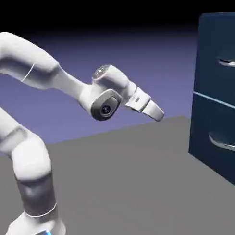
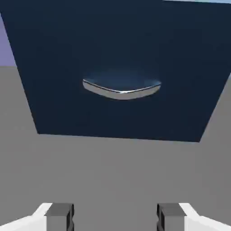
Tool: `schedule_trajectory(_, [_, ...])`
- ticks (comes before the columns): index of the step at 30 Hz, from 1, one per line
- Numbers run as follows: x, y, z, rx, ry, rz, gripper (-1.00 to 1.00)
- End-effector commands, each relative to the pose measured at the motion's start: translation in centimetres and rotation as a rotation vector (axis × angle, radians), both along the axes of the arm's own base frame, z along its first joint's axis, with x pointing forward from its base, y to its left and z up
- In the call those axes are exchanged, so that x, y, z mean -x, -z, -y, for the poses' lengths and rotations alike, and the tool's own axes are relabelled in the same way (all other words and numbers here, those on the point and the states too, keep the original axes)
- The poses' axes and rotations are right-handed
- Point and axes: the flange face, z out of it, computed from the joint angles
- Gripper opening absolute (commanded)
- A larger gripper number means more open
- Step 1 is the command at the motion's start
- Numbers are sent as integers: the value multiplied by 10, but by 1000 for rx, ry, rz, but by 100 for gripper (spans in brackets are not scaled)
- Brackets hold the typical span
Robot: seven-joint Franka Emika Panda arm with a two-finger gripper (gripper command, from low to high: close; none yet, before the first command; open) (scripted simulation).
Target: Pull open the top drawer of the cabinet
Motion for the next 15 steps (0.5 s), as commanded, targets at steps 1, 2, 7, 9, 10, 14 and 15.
schedule_trajectory(1, [-5,-1,4,-3,-10,-2,0])
schedule_trajectory(2, [-9,-1,8,-5,-20,-4,0])
schedule_trajectory(7, [-32,-1,27,-12,-67,-13,0])
schedule_trajectory(9, [-40,0,35,-12,-85,-14,0])
schedule_trajectory(10, [-45,1,39,-12,-94,-15,0])
schedule_trajectory(14, [-61,6,54,-6,-129,-15,0])
schedule_trajectory(15, [-65,7,57,-4,-138,-14,0])
